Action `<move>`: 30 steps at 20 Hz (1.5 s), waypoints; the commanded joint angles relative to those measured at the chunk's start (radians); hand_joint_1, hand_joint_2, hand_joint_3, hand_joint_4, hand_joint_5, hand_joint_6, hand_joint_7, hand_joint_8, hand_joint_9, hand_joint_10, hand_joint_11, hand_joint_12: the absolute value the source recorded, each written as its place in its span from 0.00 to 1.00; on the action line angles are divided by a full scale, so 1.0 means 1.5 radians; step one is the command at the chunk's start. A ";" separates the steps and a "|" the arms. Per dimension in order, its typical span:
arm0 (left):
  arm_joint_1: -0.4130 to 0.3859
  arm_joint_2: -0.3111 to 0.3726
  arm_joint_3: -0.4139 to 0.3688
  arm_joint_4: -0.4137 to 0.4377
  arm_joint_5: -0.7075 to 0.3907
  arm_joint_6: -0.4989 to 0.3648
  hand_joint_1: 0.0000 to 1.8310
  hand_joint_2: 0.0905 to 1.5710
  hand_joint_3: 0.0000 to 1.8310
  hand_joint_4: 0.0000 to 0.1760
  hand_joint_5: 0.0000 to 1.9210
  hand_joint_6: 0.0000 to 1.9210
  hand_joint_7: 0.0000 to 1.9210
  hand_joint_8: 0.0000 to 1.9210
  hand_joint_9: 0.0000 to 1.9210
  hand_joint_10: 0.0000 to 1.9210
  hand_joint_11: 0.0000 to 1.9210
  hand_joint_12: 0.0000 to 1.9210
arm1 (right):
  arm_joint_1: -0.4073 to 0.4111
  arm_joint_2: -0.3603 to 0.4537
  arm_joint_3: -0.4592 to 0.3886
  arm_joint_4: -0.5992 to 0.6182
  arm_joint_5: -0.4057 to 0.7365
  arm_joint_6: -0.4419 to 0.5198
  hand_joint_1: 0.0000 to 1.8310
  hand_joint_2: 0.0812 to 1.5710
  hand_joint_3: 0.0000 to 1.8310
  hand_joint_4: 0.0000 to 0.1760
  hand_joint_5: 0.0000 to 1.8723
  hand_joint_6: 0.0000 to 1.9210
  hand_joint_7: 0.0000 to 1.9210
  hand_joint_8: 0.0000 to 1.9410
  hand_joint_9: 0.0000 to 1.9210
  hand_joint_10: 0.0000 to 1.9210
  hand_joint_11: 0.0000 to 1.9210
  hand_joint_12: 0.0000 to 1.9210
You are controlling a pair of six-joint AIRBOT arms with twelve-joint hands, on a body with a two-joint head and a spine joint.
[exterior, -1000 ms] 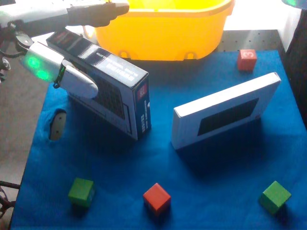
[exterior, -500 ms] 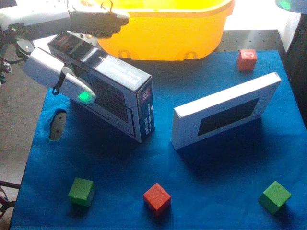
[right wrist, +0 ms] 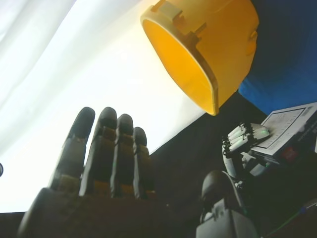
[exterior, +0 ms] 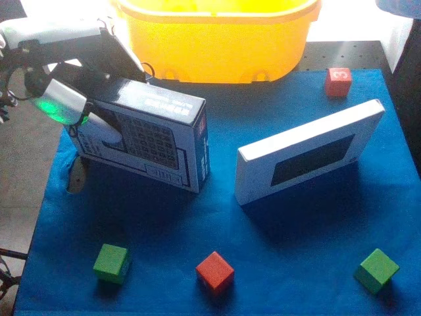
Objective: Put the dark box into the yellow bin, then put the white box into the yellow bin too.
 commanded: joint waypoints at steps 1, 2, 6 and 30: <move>-0.003 -0.001 0.003 -0.037 -0.034 0.005 0.77 0.61 0.00 0.00 0.61 0.32 0.73 0.03 0.64 0.40 0.54 0.49 | 0.006 0.001 0.002 0.005 0.083 -0.001 0.00 0.69 0.00 0.02 0.12 0.00 0.16 0.00 0.17 0.00 0.00 0.27; -0.001 0.002 0.003 -0.054 -0.041 0.011 0.77 0.61 0.00 0.00 0.60 0.33 0.73 0.03 0.64 0.41 0.55 0.49 | 0.006 0.001 0.002 0.005 0.084 -0.001 0.00 0.69 0.00 0.00 0.12 0.00 0.16 0.00 0.17 0.00 0.00 0.28; 0.001 0.022 -0.015 -0.099 -0.081 0.019 0.77 0.61 0.00 0.00 0.61 0.28 0.68 0.18 0.65 0.39 0.55 0.48 | 0.006 0.000 0.002 0.006 0.085 -0.001 0.00 0.69 0.00 0.06 0.13 0.00 0.15 0.00 0.18 0.00 0.00 0.28; -0.251 0.037 0.025 -0.218 -0.080 0.172 0.67 0.61 0.00 0.00 0.67 0.23 0.67 0.44 0.63 0.43 0.45 0.68 | -0.035 -0.066 0.047 0.029 0.121 0.000 0.01 0.67 0.00 0.00 0.13 0.00 0.17 0.00 0.15 0.00 0.00 0.25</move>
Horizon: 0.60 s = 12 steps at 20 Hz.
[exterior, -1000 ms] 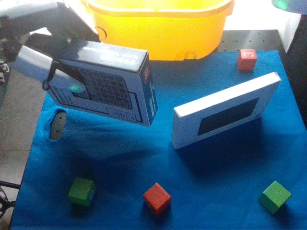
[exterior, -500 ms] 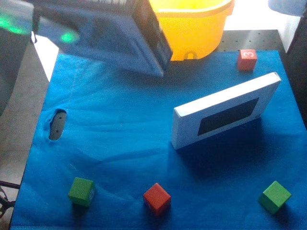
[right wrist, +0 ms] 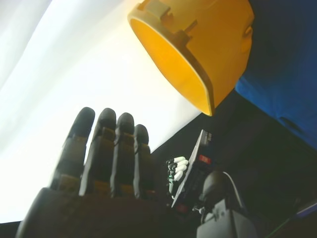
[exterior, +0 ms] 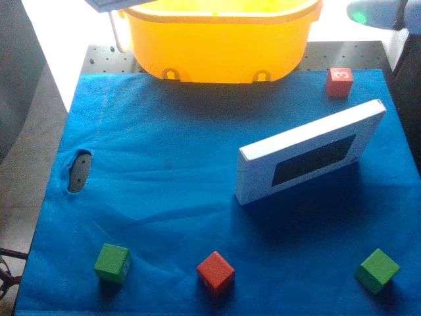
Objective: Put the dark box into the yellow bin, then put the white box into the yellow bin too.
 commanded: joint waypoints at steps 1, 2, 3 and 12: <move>-0.017 -0.009 0.011 -0.043 -0.042 0.000 0.70 0.62 0.00 0.00 0.67 0.14 0.65 0.43 0.62 0.42 0.42 0.71 | -0.011 -0.006 0.006 0.022 0.124 0.006 0.01 0.68 0.00 0.00 0.13 0.00 0.17 0.00 0.16 0.01 0.00 0.25; -0.021 -0.022 0.025 -0.045 -0.038 0.000 0.67 0.59 0.00 0.00 0.72 0.11 0.64 0.57 0.59 0.63 0.41 0.86 | -0.029 -0.013 0.010 0.039 0.157 0.006 0.00 0.69 0.00 0.00 0.13 0.00 0.17 0.00 0.17 0.00 0.00 0.28; -0.025 -0.032 0.036 -0.049 -0.036 0.000 0.67 0.59 0.00 0.00 0.72 0.12 0.62 0.73 0.58 0.83 0.48 0.97 | -0.032 -0.020 0.015 0.045 0.160 0.006 0.00 0.70 0.00 0.00 0.13 0.00 0.18 0.00 0.17 0.00 0.00 0.29; -0.078 -0.088 0.104 -0.056 -0.019 0.012 0.70 0.64 0.00 0.00 0.60 0.27 0.60 0.48 0.50 0.63 0.35 0.85 | -0.032 -0.067 0.039 0.045 0.163 0.016 0.00 0.70 0.00 0.00 0.13 0.00 0.22 0.00 0.18 0.01 0.00 0.25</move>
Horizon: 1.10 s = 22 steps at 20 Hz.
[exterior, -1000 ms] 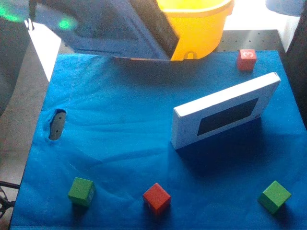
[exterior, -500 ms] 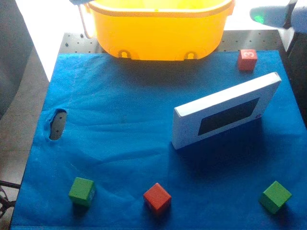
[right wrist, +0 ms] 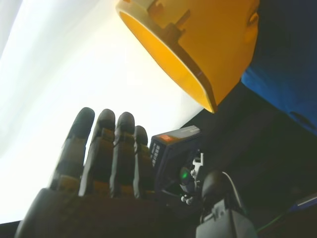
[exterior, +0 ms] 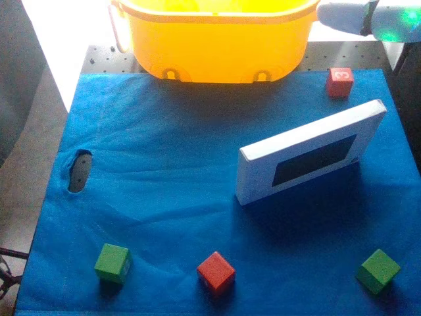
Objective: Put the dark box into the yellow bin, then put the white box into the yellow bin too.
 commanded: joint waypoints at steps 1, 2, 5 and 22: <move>-0.017 -0.007 0.001 -0.041 -0.059 0.002 0.70 0.64 0.00 0.00 0.63 0.19 0.59 0.52 0.52 0.67 0.42 0.87 | 0.010 -0.003 0.004 0.001 0.083 0.003 0.00 0.70 0.00 0.00 0.14 0.00 0.24 0.00 0.19 0.01 0.00 0.26; -0.022 -0.013 0.003 -0.041 -0.060 0.009 0.67 0.62 0.00 0.00 0.66 0.23 0.50 0.71 0.45 0.89 0.47 0.97 | 0.010 -0.006 0.006 0.001 0.084 0.004 0.00 0.70 0.00 0.00 0.14 0.00 0.22 0.00 0.21 0.00 0.00 0.30; -0.027 -0.035 0.013 -0.040 -0.069 0.012 0.66 0.61 0.00 0.00 0.66 0.23 0.54 0.92 0.57 0.99 0.59 1.00 | 0.011 -0.021 0.010 -0.012 0.084 0.015 0.02 0.69 0.00 0.00 0.14 0.00 0.23 0.00 0.18 0.00 0.00 0.31; 0.042 -0.111 0.092 -0.158 -0.152 0.011 0.69 0.55 0.00 0.00 0.47 0.13 0.45 0.00 0.45 0.01 0.38 0.24 | 0.012 -0.059 0.023 -0.049 0.134 0.080 0.00 0.70 0.00 0.07 0.15 0.00 0.24 0.00 0.18 0.00 0.00 0.30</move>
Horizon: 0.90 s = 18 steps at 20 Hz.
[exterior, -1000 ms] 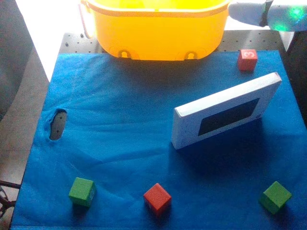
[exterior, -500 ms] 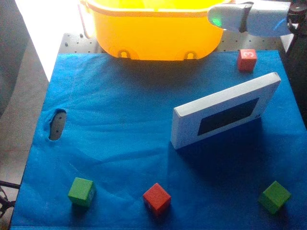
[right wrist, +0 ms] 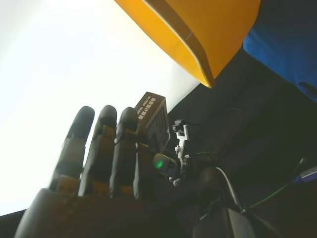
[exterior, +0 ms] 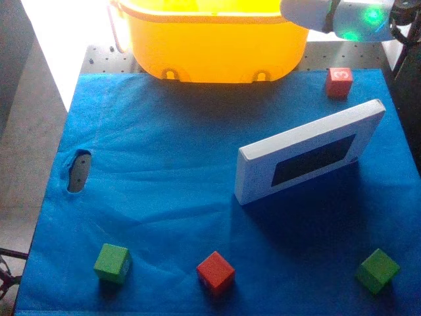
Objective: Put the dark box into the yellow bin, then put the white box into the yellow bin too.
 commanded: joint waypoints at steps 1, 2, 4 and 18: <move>-0.006 0.000 0.005 -0.044 -0.064 -0.004 0.69 0.53 0.00 0.00 0.41 0.03 0.38 0.00 0.37 0.00 0.31 0.18 | 0.012 0.000 -0.003 0.001 0.084 0.003 0.00 0.71 0.00 0.01 0.15 0.00 0.24 0.00 0.19 0.01 0.00 0.30; -0.005 0.001 0.006 -0.047 -0.067 -0.004 0.69 0.50 0.00 0.12 0.38 0.01 0.31 0.00 0.28 0.00 0.24 0.11 | 0.012 0.001 -0.004 0.001 0.084 0.003 0.00 0.70 0.00 0.00 0.15 0.00 0.24 0.00 0.19 0.00 0.00 0.26; -0.002 0.004 0.003 -0.048 -0.078 -0.008 0.69 0.49 0.00 0.21 0.34 0.00 0.27 0.00 0.24 0.00 0.22 0.05 | 0.012 0.001 -0.007 0.000 0.085 0.003 0.00 0.71 0.00 0.08 0.14 0.00 0.19 0.00 0.19 0.00 0.00 0.24; -0.003 0.056 -0.042 -0.046 -0.068 -0.011 0.65 0.50 0.00 0.00 0.30 0.00 0.27 0.00 0.24 0.00 0.23 0.03 | 0.000 0.044 -0.046 -0.009 0.085 0.003 0.01 0.64 0.00 0.42 0.13 0.00 0.21 0.00 0.16 0.00 0.01 0.20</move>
